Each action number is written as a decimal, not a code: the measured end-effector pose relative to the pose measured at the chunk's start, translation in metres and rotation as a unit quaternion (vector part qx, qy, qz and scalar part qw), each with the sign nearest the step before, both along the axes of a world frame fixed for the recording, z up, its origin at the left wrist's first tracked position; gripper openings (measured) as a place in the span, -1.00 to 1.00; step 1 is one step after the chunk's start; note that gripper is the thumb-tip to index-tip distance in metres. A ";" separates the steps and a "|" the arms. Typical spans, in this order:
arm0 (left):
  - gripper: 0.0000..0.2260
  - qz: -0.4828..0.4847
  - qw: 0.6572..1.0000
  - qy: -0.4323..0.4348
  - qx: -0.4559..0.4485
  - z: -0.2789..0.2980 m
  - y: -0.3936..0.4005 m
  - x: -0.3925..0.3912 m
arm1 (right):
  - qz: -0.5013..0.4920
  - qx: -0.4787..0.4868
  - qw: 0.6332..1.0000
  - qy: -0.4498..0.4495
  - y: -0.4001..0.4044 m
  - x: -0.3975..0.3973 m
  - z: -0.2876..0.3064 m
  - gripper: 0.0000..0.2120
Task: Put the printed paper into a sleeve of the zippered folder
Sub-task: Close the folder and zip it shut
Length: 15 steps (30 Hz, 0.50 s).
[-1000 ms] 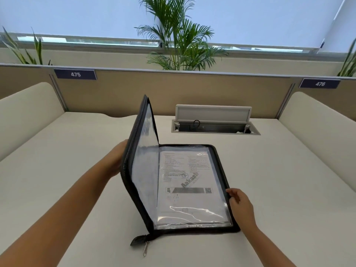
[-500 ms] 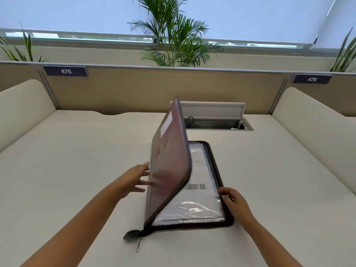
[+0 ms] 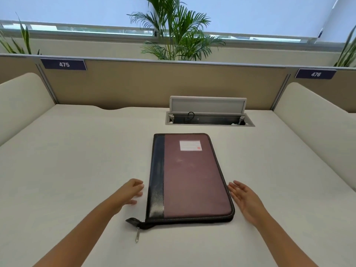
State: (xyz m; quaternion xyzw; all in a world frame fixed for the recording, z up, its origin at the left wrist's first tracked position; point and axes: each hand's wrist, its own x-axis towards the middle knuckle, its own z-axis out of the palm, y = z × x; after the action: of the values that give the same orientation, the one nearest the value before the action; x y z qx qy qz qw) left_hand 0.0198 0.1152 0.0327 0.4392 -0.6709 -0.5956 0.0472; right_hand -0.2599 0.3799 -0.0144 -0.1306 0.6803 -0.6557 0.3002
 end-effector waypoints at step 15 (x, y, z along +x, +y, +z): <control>-0.77 0.006 0.980 0.109 -0.166 -0.039 0.018 0.052 | 0.038 0.094 0.795 0.599 -0.036 0.122 0.032 -0.86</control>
State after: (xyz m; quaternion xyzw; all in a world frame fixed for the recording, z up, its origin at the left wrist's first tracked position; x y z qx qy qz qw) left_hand 0.0721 0.1328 -0.0066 0.3619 -0.7487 -0.5198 0.1956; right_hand -0.1378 0.3440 0.0180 -0.4943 0.7767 -0.3677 -0.1313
